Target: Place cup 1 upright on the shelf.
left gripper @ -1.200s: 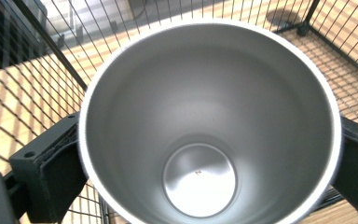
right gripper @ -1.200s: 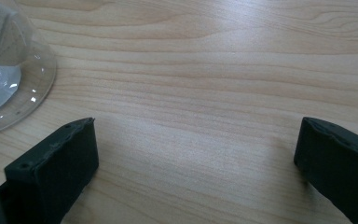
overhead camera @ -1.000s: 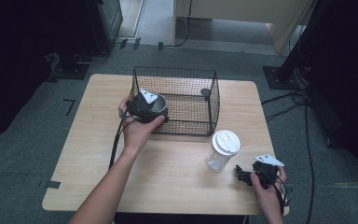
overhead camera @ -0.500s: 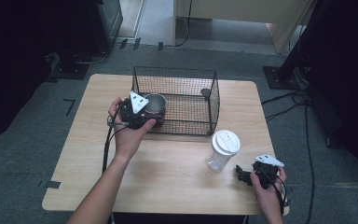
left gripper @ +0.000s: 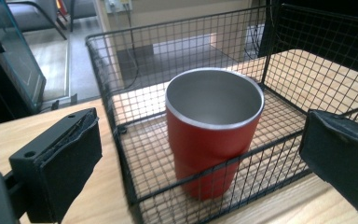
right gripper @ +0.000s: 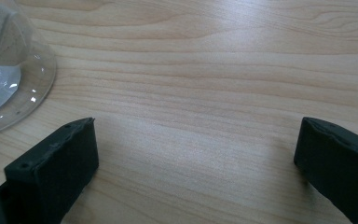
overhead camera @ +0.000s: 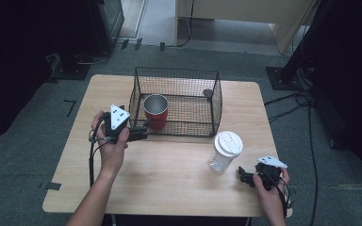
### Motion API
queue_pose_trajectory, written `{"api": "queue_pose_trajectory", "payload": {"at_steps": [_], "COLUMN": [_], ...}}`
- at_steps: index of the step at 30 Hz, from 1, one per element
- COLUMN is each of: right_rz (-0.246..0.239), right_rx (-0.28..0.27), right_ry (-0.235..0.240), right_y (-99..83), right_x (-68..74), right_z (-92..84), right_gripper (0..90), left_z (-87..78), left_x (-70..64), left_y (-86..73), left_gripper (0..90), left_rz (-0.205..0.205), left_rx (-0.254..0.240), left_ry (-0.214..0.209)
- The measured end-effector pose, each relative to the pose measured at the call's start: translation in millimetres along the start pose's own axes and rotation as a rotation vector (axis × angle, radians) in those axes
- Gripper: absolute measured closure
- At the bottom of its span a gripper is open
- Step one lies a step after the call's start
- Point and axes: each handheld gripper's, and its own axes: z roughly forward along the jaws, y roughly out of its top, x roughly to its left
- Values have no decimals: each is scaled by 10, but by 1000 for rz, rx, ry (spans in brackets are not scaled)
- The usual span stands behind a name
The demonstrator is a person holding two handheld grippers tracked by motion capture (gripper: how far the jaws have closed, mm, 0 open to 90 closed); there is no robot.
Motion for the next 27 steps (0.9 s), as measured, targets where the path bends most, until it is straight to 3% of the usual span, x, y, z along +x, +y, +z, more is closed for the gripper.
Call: {"api": "queue_pose_trajectory", "payload": {"at_steps": [10,27], "right_rz": [-2,-2], "right_rx": [0,-1], "right_ry": [0,0], "right_y": [-1,-1], "right_x": [-2,-1], "right_z": [0,1], "right_gripper": [0,0], "left_z": [-222,-372], "left_x": [181,358], "left_y": [-322,-856], "left_gripper": [0,0], "left_rz": [-26,-94], "left_rx": [24,99], "left_ry": [9,37]}}
